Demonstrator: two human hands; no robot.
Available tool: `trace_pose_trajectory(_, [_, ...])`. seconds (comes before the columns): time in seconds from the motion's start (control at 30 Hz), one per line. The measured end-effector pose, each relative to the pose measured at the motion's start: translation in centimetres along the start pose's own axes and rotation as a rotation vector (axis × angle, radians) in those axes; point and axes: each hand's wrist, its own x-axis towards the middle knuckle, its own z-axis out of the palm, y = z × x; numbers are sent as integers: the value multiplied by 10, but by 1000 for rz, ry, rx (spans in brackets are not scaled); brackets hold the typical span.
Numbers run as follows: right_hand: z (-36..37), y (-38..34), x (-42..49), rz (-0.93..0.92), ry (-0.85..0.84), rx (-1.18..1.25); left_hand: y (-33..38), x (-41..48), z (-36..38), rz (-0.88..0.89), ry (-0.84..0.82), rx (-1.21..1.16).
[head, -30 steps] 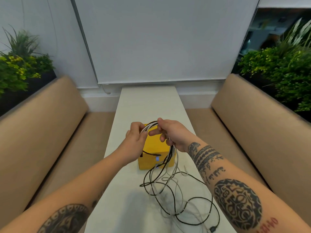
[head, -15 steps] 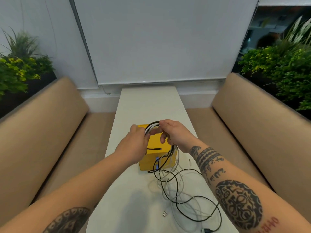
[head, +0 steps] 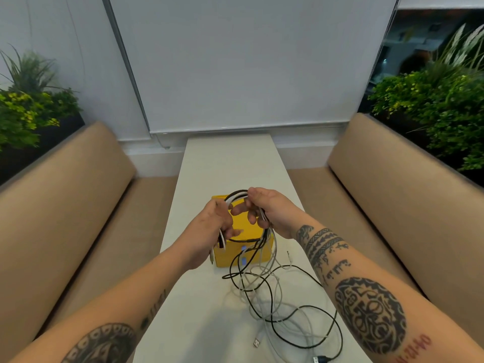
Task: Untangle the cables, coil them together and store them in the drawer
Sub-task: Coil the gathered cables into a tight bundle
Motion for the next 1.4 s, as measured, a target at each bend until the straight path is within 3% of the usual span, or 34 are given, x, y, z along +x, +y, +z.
trace_pose_trajectory(0.1, [-5,2,2,15,-4,-73,6,5,-7,-137,-83,-135])
trace_pose_trajectory(0.33, [-10,7,5,34,16,-222,4,4,-26,-145,-290,86])
trace_pose_trajectory(0.4, [-13,7,5,45,-25,-268,7,1,-29,-170,-328,292])
trace_pose_trajectory(0.53, [-15,7,2,113,-94,-381,19,2,-34,-172,-330,964])
trace_pose_trajectory(0.6, [-13,6,2,161,-100,-338,23,3,-30,-73,-230,1289])
trace_pose_trajectory(0.7, [-6,-1,3,283,-76,-146,21,-2,-23,187,59,1619])
trace_pose_trajectory(0.77, [-1,-7,4,393,-67,2,12,-2,-24,310,163,1558])
trace_pose_trajectory(0.9, [5,-7,6,594,-123,357,-16,4,-23,343,355,1111])
trace_pose_trajectory(1.0, [5,0,4,683,-189,566,-25,5,-20,381,407,1100])
trace_pose_trajectory(1.17, [2,11,1,633,-128,556,-24,-11,-17,350,291,1250])
trace_pose_trajectory(1.3, [1,7,2,547,-64,488,-21,-11,-6,313,239,790])
trace_pose_trajectory(1.4, [-4,1,2,506,-55,386,-13,-8,-5,138,68,493])
